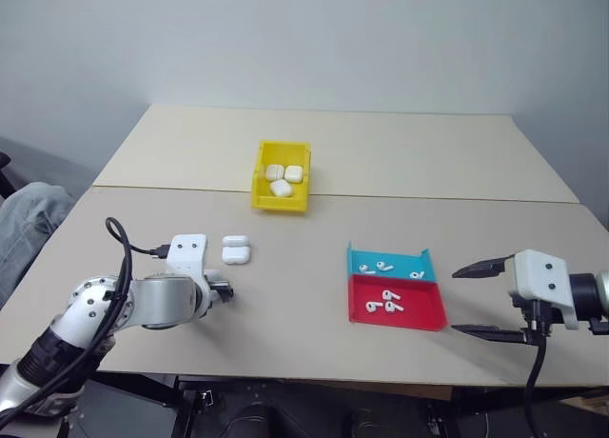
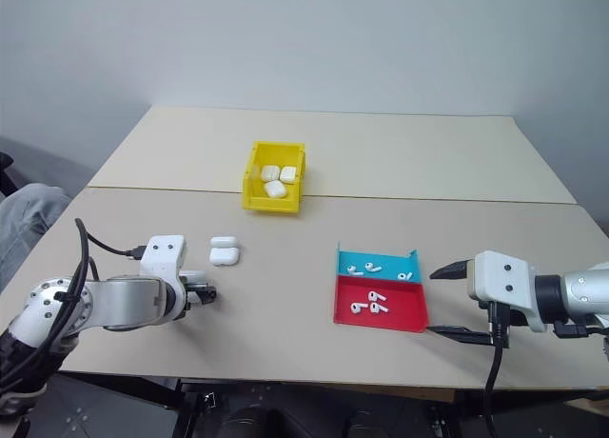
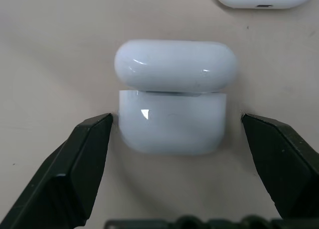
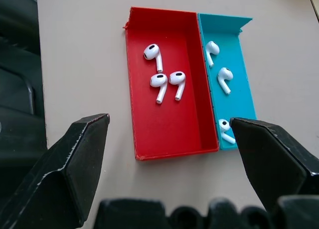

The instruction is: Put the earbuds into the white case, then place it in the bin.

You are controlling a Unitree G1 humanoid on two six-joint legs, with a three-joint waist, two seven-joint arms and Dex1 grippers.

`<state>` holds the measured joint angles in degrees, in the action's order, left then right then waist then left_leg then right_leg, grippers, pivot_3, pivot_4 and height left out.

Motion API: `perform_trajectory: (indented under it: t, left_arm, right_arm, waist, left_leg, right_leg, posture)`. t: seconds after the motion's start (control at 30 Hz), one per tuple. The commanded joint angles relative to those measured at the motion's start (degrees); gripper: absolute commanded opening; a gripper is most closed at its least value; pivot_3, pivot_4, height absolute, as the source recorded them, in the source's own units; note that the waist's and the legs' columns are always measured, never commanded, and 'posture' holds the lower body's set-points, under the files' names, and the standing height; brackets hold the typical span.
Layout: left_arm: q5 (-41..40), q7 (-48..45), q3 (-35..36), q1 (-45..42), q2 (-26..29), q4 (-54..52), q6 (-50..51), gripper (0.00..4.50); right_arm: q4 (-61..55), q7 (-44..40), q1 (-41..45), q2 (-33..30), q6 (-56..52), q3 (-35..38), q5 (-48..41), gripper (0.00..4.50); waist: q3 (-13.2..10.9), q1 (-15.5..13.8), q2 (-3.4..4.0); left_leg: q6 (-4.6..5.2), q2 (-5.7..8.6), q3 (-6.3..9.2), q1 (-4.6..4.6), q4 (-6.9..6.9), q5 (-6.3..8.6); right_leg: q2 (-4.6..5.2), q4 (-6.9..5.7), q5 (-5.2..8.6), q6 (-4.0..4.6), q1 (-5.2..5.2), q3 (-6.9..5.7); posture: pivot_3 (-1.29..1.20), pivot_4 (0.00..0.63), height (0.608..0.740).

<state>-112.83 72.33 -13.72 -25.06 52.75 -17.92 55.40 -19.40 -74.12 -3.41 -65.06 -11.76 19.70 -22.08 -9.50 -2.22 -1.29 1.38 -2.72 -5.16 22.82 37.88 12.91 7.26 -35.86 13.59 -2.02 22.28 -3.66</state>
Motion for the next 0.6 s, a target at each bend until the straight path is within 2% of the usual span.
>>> perform_trajectory:
  t: [0.03, 0.43, 0.53, 0.6]
  left_arm:
    - [-0.2, 0.9, -0.2, -1.4, 0.1, -0.1, 0.5, 4.50]
    - [-0.2, 0.3, -0.9, -1.5, -0.5, 0.8, 1.1, 4.50]
    - [-0.2, 0.3, -0.9, -1.5, -0.5, 0.9, 1.2, 3.90]
    - [-0.2, 0.4, -0.5, -1.3, -0.8, 0.8, 0.8, 3.30]
  right_arm:
    - [-0.7, 0.5, 0.2, -0.2, 0.1, 2.0, -0.1, 4.48]
    - [-0.5, 0.7, -0.2, 0.0, 0.7, 1.6, 0.6, 4.48]
    - [-0.4, 0.8, -0.2, 0.1, 0.7, 1.6, 0.7, 4.50]
    - [-0.5, 0.8, -0.5, 0.2, 0.7, 1.7, 0.7, 4.50]
  waist:
    - [0.0, 0.0, 0.00]
    - [0.0, 0.0, 0.00]
    - [0.0, 0.0, 0.00]
    - [0.0, 0.1, 0.00]
  left_leg:
    - [0.00, 0.00, 0.00, 0.00, 0.00, 0.00]
    - [0.00, 0.00, 0.00, 0.00, 0.00, 0.00]
    - [0.00, 0.00, 0.00, 0.00, 0.00, 0.00]
    - [0.00, 0.00, 0.00, -0.01, 0.00, 0.00]
  right_leg:
    - [0.00, 0.00, 0.00, 0.00, 0.00, 0.00]
    - [0.00, 0.00, 0.00, 0.00, 0.00, 0.00]
    - [0.00, 0.00, 0.00, 0.00, 0.00, 0.00]
    - [0.00, 0.00, 0.00, 0.00, 0.00, 0.00]
  posture:
    - [0.00, 0.150, 0.740]
    - [0.00, 0.150, 0.740]
    - [0.00, 0.150, 0.740]
    - [0.00, 0.150, 0.740]
